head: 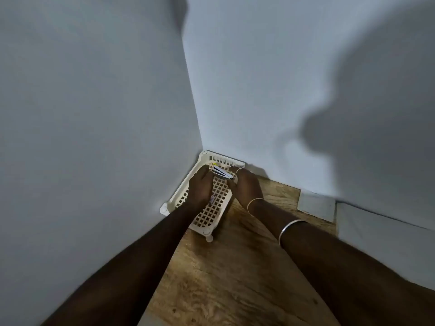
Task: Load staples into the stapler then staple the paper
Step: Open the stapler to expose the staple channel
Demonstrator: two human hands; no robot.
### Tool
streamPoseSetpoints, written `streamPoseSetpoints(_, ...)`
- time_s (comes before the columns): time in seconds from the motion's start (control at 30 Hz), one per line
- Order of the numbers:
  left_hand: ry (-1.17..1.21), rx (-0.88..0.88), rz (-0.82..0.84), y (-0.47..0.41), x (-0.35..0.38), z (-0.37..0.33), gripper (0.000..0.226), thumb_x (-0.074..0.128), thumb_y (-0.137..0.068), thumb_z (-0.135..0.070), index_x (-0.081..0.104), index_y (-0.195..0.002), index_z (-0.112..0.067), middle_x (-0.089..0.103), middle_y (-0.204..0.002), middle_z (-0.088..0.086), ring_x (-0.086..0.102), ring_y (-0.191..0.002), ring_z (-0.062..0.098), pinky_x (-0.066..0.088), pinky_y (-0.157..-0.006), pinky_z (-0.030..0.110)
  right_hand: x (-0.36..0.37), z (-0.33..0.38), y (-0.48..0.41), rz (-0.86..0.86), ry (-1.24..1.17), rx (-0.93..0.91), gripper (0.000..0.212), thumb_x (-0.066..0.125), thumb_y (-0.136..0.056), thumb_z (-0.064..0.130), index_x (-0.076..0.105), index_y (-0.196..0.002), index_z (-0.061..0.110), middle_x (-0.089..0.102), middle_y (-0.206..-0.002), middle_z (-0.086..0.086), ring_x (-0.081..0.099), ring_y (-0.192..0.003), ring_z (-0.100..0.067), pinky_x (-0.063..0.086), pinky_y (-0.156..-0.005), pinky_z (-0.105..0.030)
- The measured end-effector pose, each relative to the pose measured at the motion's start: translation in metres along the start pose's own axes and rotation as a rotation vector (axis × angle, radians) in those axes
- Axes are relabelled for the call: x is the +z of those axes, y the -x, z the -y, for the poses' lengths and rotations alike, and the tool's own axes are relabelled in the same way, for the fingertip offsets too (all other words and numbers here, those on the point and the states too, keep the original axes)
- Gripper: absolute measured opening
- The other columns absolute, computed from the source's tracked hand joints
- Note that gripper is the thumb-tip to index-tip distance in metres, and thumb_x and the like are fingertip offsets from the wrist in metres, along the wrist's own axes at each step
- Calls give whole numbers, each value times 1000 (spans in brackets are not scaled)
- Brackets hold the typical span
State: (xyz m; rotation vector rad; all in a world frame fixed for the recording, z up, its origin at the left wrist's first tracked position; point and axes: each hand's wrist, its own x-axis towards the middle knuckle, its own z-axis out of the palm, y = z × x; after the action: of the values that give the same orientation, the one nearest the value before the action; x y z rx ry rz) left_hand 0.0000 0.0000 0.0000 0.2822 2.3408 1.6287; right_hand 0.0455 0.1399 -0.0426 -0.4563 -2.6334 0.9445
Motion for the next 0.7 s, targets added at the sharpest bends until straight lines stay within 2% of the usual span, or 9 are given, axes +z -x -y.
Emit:
streamPoseSetpoints(0.07, -44, -25, -9, -7, 1, 0, 28, 45, -100, -19, 72, -107, -19, 74, -105, -2, 69, -98, 14, 52, -91, 38, 5, -1, -8, 22, 113, -13, 33, 68, -90, 24, 70, -121, 14, 74, -112, -10, 67, -106, -31, 51, -95, -38)
streamPoseSetpoints(0.17, -77, -62, 5, -18, 3, 3, 29, 44, -100, -18, 72, -108, -15, 73, -110, 3, 66, -105, 22, 50, -98, 39, 17, -3, -17, 63, 232, -13, 32, 62, -93, 31, 68, -123, 21, 74, -114, -3, 66, -110, -25, 44, -101, -40)
streamPoseSetpoints(0.27, -88, -73, -21, -25, 5, 9, 29, 44, -101, -17, 71, -110, -13, 72, -113, 5, 64, -106, 23, 48, -98, 38, 27, -4, -23, 51, 267, -16, 29, 60, -92, 27, 67, -119, 24, 74, -111, -2, 65, -110, -23, 37, -102, -43)
streamPoseSetpoints(0.33, -78, -77, -42, -30, 7, 14, 28, 44, -100, -16, 71, -106, -11, 72, -109, 4, 64, -102, 23, 49, -94, 36, 33, -4, -26, 45, 308, 3, 24, 58, -90, 23, 68, -112, 24, 74, -104, -1, 67, -104, -23, 36, -100, -45)
streamPoseSetpoints(0.43, -39, -83, -63, -35, 7, 18, 25, 46, -99, -13, 70, -93, -15, 68, -92, -5, 62, -94, 19, 46, -79, 23, 40, -2, -30, 5, 332, 24, 17, 57, -90, 17, 68, -101, 23, 75, -92, -2, 70, -94, -24, 37, -97, -45)
streamPoseSetpoints(0.47, -30, -86, -63, -37, 6, 20, 26, 45, -99, -11, 69, -89, -14, 69, -90, -4, 63, -92, 21, 47, -78, 23, 41, -2, -30, -10, 328, 28, 16, 57, -89, 15, 68, -99, 23, 75, -90, -2, 70, -92, -24, 36, -97, -44)
streamPoseSetpoints(0.53, 0, -129, -60, -40, 4, 21, 28, 44, -97, -11, 69, -84, -10, 72, -91, 7, 66, -90, 28, 51, -80, 35, 41, -2, -30, -28, 315, 27, 17, 58, -88, 15, 67, -100, 23, 74, -89, -2, 70, -90, -24, 35, -98, -44)
streamPoseSetpoints(0.6, 67, -183, -66, -38, 0, 19, 28, 46, -93, -13, 67, -76, -15, 72, -86, 9, 67, -79, 26, 52, -72, 36, 38, -2, -27, -43, 295, 12, 20, 61, -88, 18, 68, -105, 24, 75, -88, -1, 71, -89, -23, 35, -102, -46)
streamPoseSetpoints(0.7, 213, -199, -70, -32, -4, 12, 23, 52, -91, -10, 73, -90, -21, 76, -89, 4, 72, -71, 12, 54, -64, 25, 29, -3, -14, -101, 194, 26, 22, 65, -90, 26, 70, -111, 24, 77, -93, -2, 70, -93, -24, 37, -103, -45)
